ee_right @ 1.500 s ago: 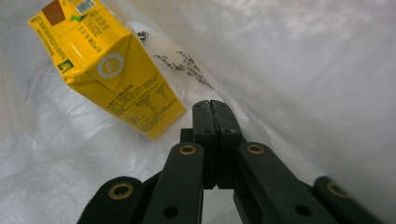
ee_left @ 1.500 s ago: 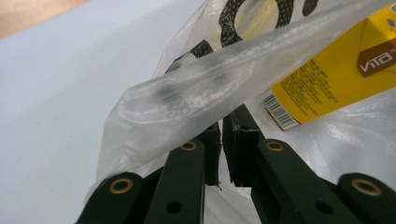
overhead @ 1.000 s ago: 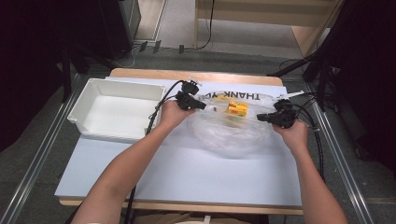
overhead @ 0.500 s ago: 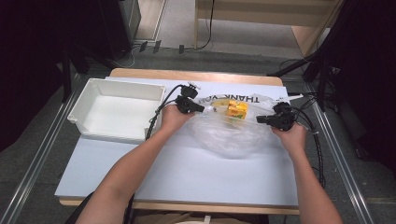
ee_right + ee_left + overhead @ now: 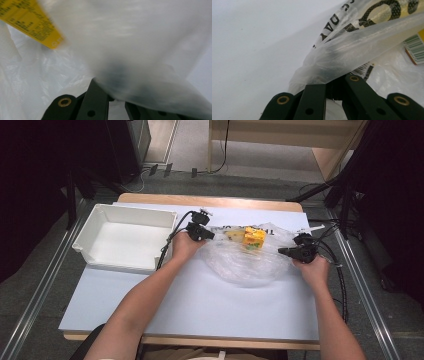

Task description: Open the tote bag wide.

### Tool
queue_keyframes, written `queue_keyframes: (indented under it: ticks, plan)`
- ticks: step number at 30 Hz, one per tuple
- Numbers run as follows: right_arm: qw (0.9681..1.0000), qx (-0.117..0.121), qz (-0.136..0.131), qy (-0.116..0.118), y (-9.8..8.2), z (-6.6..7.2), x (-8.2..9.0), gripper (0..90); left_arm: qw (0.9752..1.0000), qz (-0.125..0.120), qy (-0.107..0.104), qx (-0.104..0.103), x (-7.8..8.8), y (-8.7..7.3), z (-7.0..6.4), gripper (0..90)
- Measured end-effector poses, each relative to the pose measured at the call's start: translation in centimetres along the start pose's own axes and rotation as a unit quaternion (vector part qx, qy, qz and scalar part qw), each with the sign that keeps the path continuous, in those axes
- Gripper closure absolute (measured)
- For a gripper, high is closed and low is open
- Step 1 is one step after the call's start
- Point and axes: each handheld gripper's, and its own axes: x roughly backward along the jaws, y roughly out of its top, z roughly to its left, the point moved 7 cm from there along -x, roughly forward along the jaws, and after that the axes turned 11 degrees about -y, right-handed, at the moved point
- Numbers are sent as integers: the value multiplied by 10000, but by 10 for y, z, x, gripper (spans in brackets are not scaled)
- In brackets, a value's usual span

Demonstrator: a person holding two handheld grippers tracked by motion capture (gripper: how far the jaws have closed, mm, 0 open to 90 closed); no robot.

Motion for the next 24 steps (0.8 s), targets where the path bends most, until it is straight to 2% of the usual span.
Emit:
queue_keyframes:
  ticks: [2,3,6,9,12,13,15,16,18,22,23,24]
  plan:
    - [9999,-125,16,-77,-4,-6,2,900,10000,3,55,37,1,0,3,900]
    - [9996,-199,98,-189,-9,-12,3,900,9999,-23,124,57,2,1,4,900]
    - [9993,-285,72,-249,-11,-17,5,900,9999,-15,136,81,3,1,6,900]
    - [9981,-510,37,-334,-16,-26,9,900,9997,-35,189,134,3,1,7,900]
    - [9979,-474,54,-443,-19,-30,12,900,9996,-31,219,158,4,1,8,900]
    - [9969,-506,94,-588,-22,-32,15,900,9993,-11,308,195,5,1,10,900]
    - [9957,-589,77,-710,-27,-36,19,900,9992,-27,306,262,7,1,12,900]
    - [9957,-589,77,-710,-27,-36,19,900,9992,-27,306,262,7,1,12,900]
    - [9944,-801,-11,-691,-34,-43,24,900,9990,-42,351,288,6,1,12,900]
    - [9936,-868,-106,-715,-38,-46,26,900,9988,-44,355,340,6,1,13,900]
    - [9922,-880,-36,-886,-39,-50,28,900,9986,-44,392,342,6,1,12,900]
    - [9922,-880,-36,-886,-39,-50,28,900,9986,-44,392,342,6,1,12,900]
